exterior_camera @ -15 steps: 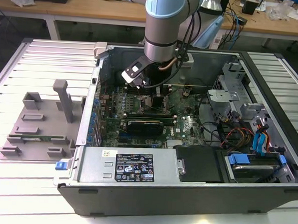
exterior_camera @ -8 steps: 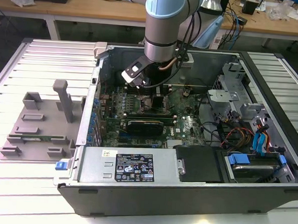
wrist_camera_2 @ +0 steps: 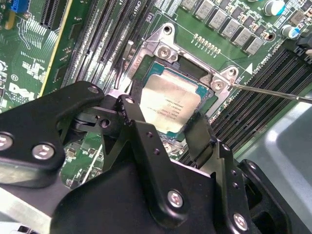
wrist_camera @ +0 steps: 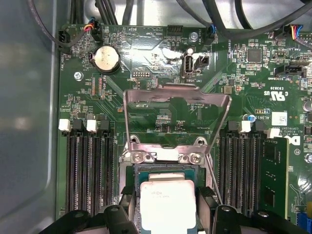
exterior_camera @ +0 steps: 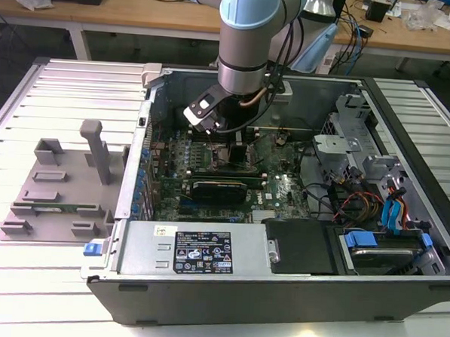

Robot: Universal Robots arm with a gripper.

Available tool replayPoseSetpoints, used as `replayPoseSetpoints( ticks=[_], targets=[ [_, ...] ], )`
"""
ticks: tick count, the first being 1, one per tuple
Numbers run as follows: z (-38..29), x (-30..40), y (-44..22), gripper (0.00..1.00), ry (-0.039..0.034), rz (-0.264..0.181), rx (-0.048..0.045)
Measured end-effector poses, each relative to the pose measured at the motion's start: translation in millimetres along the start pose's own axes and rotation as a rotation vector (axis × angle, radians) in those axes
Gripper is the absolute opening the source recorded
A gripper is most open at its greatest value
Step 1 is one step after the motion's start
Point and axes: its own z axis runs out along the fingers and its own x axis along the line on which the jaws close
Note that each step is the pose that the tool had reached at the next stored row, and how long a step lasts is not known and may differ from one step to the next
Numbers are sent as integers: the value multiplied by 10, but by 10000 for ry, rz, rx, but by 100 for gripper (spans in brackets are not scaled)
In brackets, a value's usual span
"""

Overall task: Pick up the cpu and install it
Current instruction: 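Place the cpu into insertion slot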

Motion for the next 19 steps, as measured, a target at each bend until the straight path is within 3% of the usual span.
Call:
replayPoseSetpoints(
  ticks=[3, 4, 8, 19],
  targets=[
    [-5, 0, 0, 60, -2, 0, 1],
    [-5, 0, 0, 55, -1, 0, 0],
    [-9, 1, 0, 55, 0, 2, 0],
    [-9, 1, 1, 55, -17, 584, 7]
  ],
)
